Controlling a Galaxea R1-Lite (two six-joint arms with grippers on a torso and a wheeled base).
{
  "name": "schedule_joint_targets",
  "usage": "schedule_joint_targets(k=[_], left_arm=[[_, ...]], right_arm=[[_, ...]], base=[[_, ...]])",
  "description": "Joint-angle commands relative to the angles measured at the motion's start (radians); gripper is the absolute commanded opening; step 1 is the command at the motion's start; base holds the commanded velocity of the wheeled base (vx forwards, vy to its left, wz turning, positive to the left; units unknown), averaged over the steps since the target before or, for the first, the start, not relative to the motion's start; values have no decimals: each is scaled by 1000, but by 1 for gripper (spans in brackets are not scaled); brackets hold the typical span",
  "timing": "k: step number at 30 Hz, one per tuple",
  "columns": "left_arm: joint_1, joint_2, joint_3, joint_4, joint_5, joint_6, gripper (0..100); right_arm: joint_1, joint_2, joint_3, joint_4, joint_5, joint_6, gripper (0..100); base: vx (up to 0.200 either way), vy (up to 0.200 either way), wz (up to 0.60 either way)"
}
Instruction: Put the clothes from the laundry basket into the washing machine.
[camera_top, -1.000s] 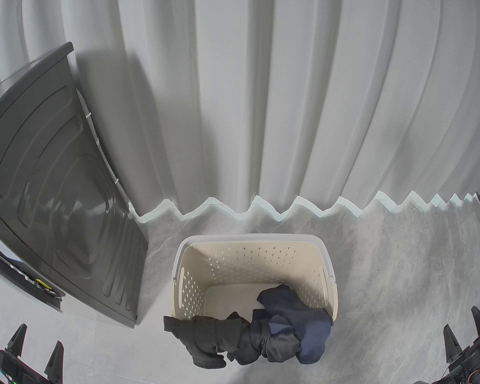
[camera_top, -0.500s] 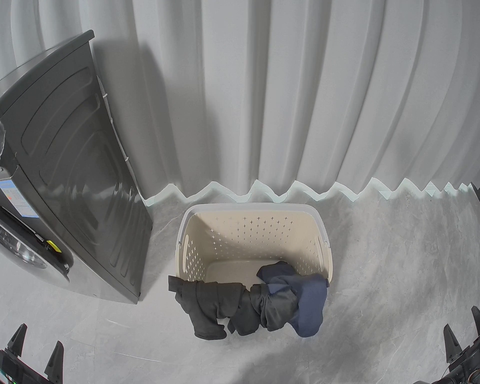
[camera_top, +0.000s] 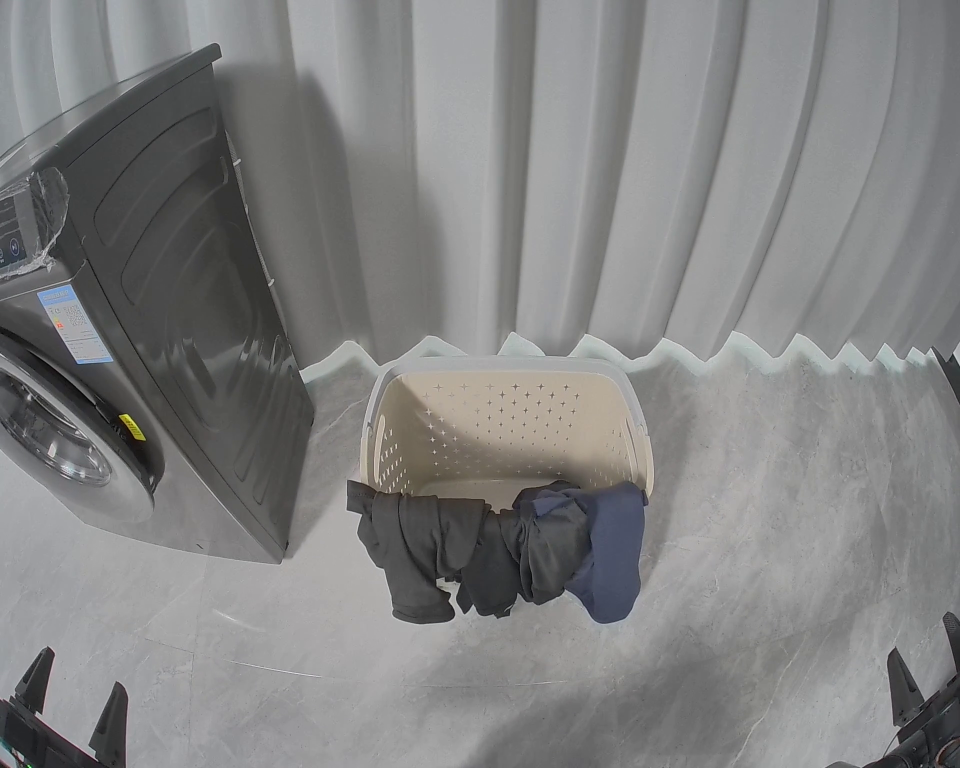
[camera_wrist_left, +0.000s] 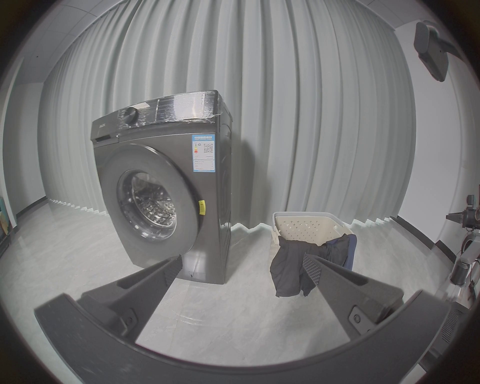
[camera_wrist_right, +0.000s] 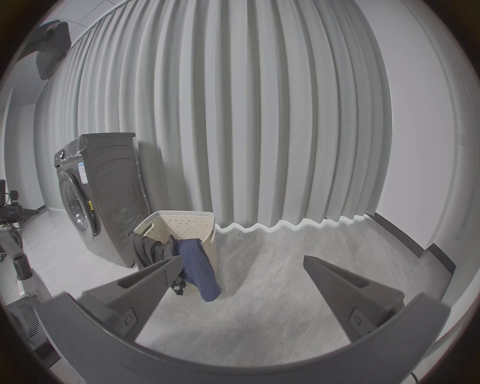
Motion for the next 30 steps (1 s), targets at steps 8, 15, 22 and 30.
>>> schedule_joint_targets(k=[8, 15, 22, 30], left_arm=[[0, -18, 15, 0, 0, 0, 100], [0, -18, 15, 0, 0, 0, 100], [0, -18, 15, 0, 0, 0, 100], [0, -18, 15, 0, 0, 0, 100]], right_arm=[[0, -16, 16, 0, 0, 0, 100], [0, -16, 16, 0, 0, 0, 100], [0, -16, 16, 1, 0, 0, 100], [0, -16, 16, 0, 0, 0, 100]], base=[[0, 50, 0], [0, 200, 0], [0, 200, 0], [0, 200, 0]])
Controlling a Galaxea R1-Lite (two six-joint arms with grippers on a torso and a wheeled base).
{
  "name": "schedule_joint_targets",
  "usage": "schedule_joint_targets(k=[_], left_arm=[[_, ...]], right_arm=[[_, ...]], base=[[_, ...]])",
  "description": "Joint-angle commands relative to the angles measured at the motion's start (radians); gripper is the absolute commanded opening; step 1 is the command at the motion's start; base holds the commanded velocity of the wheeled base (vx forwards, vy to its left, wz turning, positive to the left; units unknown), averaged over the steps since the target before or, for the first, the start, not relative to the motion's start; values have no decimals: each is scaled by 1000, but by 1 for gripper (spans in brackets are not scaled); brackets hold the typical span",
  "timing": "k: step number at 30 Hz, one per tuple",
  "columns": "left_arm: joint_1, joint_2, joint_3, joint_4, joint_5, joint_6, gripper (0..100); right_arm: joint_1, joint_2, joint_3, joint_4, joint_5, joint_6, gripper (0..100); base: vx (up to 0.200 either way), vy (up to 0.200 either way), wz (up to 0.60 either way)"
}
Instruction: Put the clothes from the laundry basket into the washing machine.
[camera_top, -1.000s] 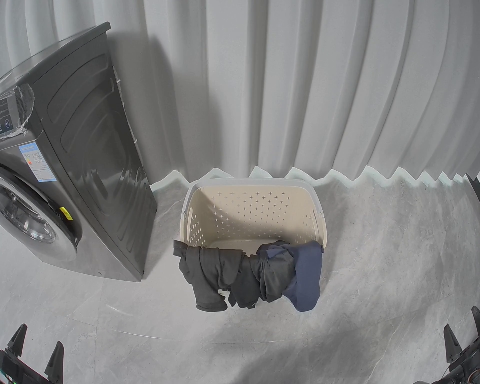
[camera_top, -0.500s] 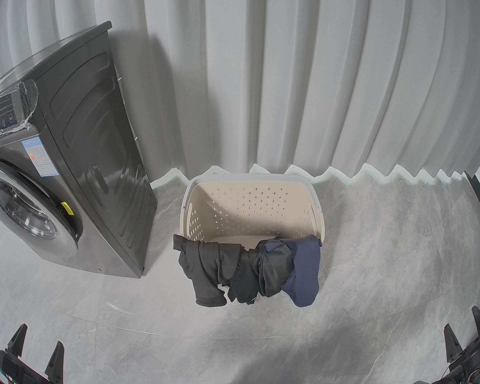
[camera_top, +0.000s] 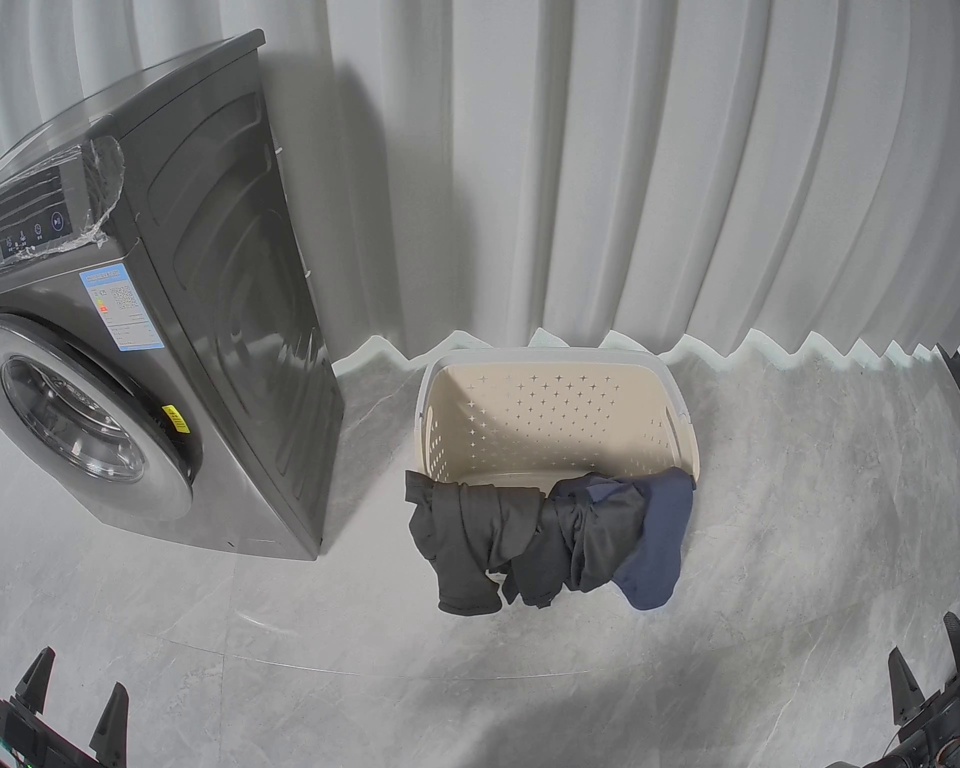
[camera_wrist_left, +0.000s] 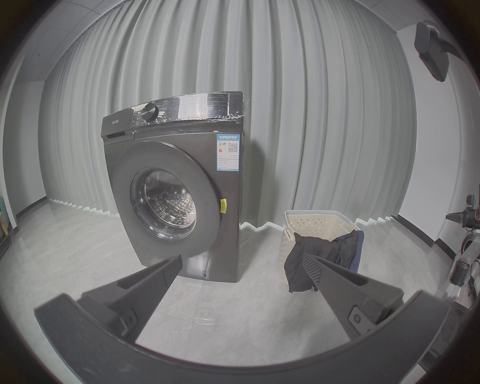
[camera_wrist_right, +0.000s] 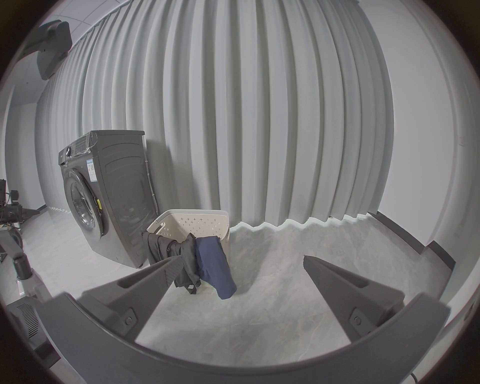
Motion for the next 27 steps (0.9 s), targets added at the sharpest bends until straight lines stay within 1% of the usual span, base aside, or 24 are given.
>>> schedule_joint_targets(k=[1, 9, 27], left_arm=[[0, -18, 15, 0, 0, 0, 100], [0, -18, 15, 0, 0, 0, 100], [0, -18, 15, 0, 0, 0, 100]], right_arm=[[0, -16, 16, 0, 0, 0, 100], [0, -16, 16, 1, 0, 0, 100], [0, -16, 16, 0, 0, -2, 100]], base=[[0, 0, 0], [0, 0, 0], [0, 200, 0]])
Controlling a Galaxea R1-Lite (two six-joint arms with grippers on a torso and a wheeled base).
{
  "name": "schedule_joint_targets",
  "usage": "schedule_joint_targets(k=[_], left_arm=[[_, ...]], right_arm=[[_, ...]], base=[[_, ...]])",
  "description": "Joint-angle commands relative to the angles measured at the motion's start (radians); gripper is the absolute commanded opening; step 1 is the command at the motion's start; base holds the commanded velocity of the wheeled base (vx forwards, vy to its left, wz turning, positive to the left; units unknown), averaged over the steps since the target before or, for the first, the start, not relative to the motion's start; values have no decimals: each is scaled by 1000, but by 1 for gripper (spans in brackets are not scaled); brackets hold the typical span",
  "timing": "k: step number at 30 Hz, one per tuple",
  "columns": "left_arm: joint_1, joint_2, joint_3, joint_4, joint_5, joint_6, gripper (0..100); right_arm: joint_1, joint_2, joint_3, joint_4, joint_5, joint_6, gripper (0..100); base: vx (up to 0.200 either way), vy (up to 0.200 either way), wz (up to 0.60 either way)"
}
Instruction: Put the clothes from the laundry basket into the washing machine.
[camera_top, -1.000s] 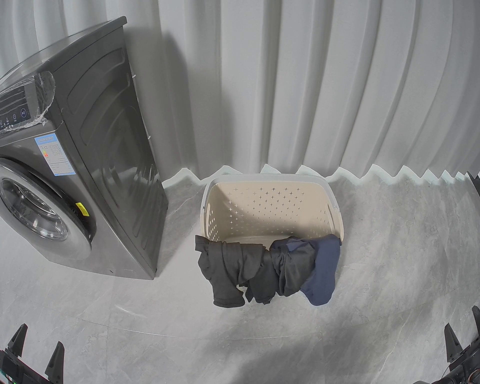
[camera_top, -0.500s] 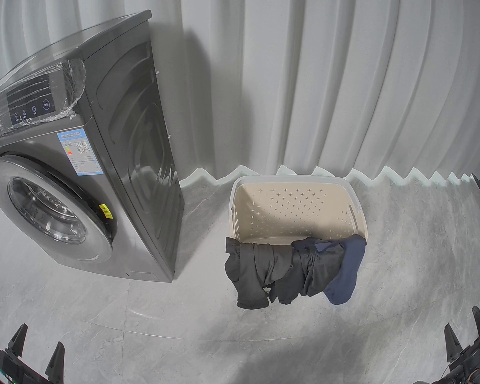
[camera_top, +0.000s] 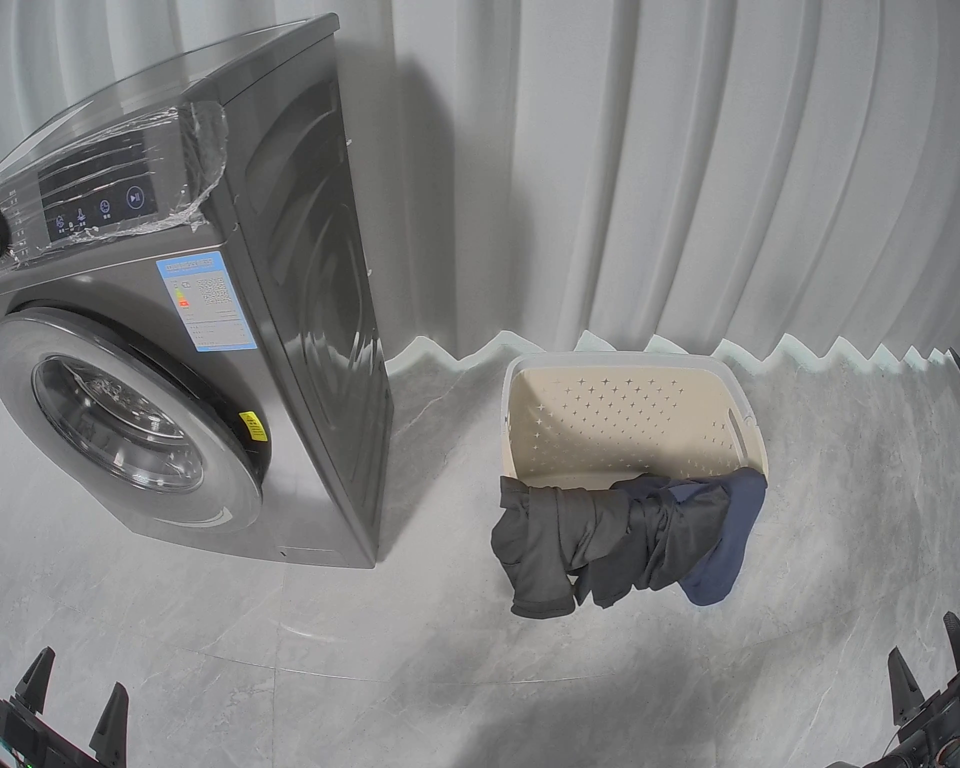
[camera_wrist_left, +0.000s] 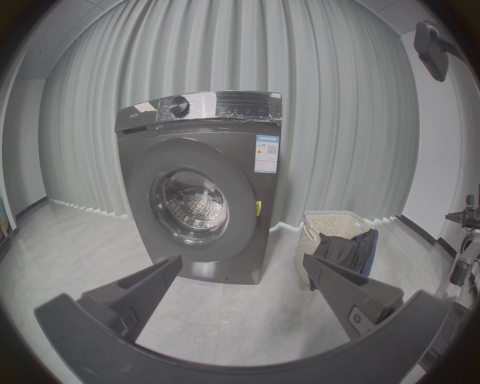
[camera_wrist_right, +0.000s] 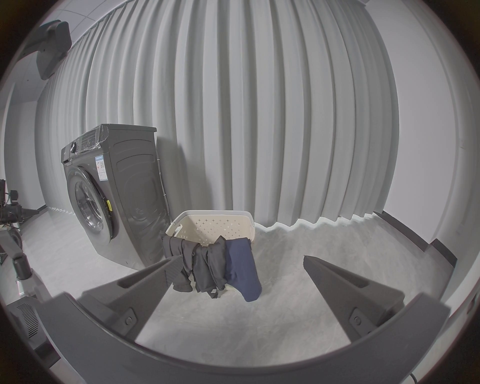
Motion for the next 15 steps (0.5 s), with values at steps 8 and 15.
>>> schedule_joint_targets(k=[8, 15], left_arm=[[1, -18, 15, 0, 1, -1, 100], [1, -18, 15, 0, 1, -1, 100]], right_arm=[[0, -16, 16, 0, 0, 0, 100], [0, -16, 16, 0, 0, 0, 100]], base=[[0, 200, 0], [0, 200, 0]])
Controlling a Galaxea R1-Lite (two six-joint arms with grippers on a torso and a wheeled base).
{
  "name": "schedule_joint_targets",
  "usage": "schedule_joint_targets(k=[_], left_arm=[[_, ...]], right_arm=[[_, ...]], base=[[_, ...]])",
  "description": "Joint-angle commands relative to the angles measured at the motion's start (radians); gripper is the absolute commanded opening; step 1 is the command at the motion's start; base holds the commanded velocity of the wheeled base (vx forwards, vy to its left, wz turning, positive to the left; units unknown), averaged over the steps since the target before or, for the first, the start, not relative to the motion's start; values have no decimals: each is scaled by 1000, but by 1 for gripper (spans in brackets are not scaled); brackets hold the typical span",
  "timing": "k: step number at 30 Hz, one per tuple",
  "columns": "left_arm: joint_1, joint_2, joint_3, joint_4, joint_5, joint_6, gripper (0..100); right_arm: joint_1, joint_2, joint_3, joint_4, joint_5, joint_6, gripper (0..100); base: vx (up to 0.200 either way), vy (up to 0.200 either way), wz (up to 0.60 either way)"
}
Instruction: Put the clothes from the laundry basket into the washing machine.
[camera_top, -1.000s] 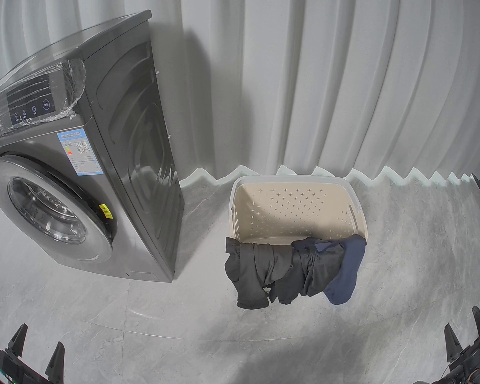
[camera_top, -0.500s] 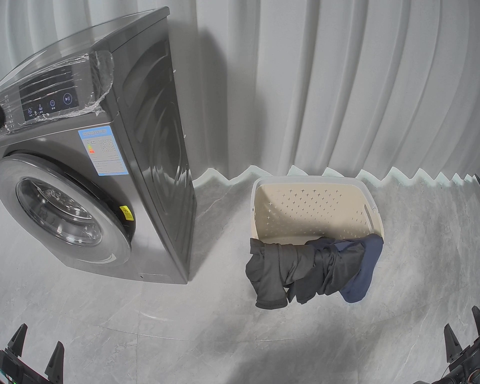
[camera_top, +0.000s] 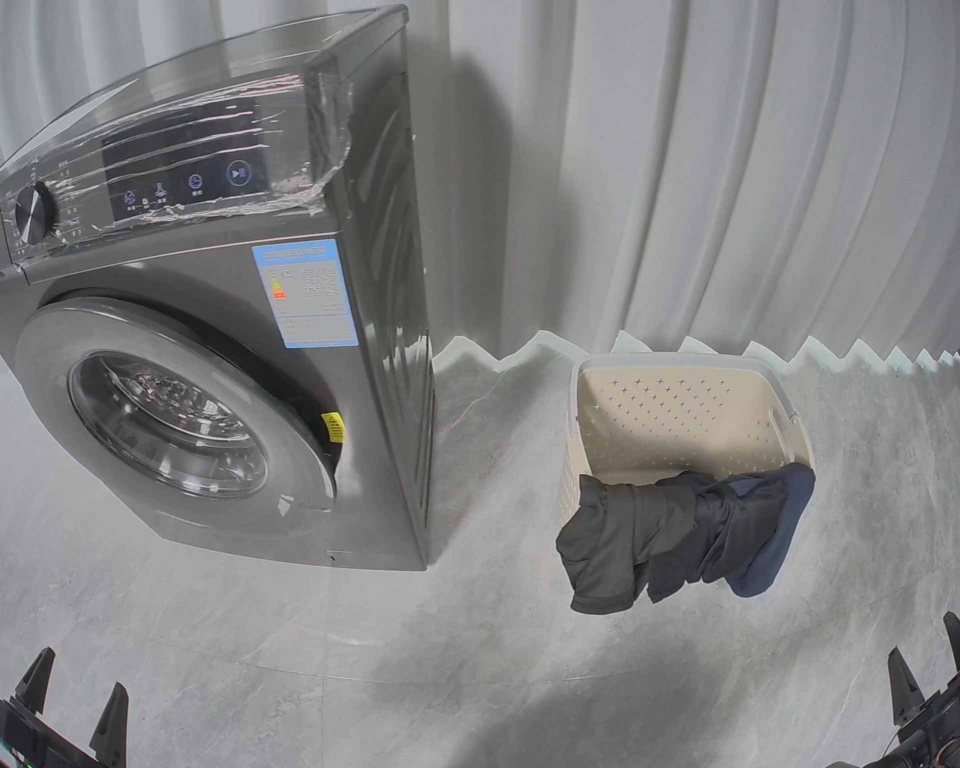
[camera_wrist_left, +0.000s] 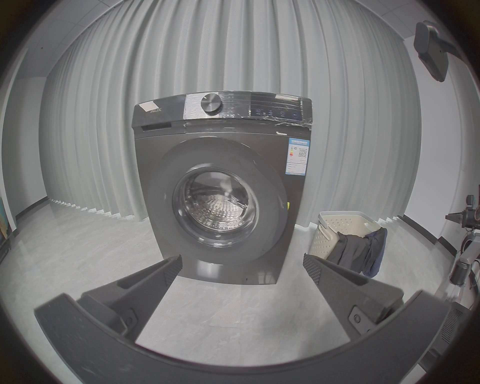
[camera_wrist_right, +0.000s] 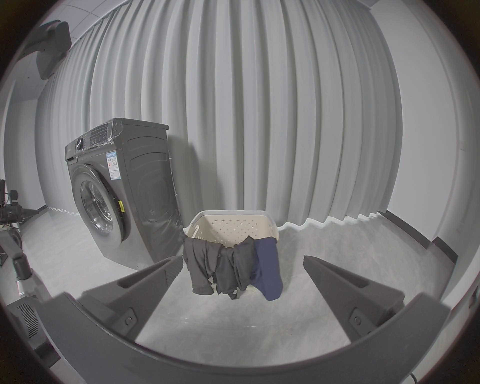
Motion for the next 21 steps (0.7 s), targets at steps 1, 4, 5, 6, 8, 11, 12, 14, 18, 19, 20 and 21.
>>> schedule_joint_targets(k=[1, 4, 5, 6, 8, 11, 12, 14, 18, 19, 20, 21], left_arm=[[1, -18, 15, 0, 1, -1, 100], [1, -18, 15, 0, 1, -1, 100], [1, -18, 15, 0, 1, -1, 100], [1, -18, 15, 0, 1, -1, 100], [1, -18, 15, 0, 1, -1, 100], [1, -18, 15, 0, 1, -1, 100], [1, -18, 15, 0, 1, -1, 100], [1, -18, 15, 0, 1, -1, 100], [1, -18, 15, 0, 1, -1, 100], [1, -18, 15, 0, 1, -1, 100], [1, -18, 15, 0, 1, -1, 100], [1, -18, 15, 0, 1, -1, 100]], right_arm=[[0, -16, 16, 1, 0, 0, 100], [0, -16, 16, 0, 0, 0, 100], [0, -16, 16, 0, 0, 0, 100], [0, -16, 16, 0, 0, 0, 100], [0, -16, 16, 1, 0, 0, 100], [0, -16, 16, 0, 0, 0, 100], [0, -16, 16, 0, 0, 0, 100], [0, -16, 16, 0, 0, 0, 100], [0, -16, 16, 0, 0, 0, 100], [0, -16, 16, 0, 0, 0, 100], [0, -16, 16, 0, 0, 0, 100], [0, -16, 16, 1, 0, 0, 100]], base=[[0, 200, 0], [0, 200, 0], [0, 200, 0], [0, 200, 0], [0, 200, 0], [0, 67, 0], [0, 0, 0], [0, 0, 0], [0, 0, 0], [0, 0, 0], [0, 0, 0], [0, 0, 0]])
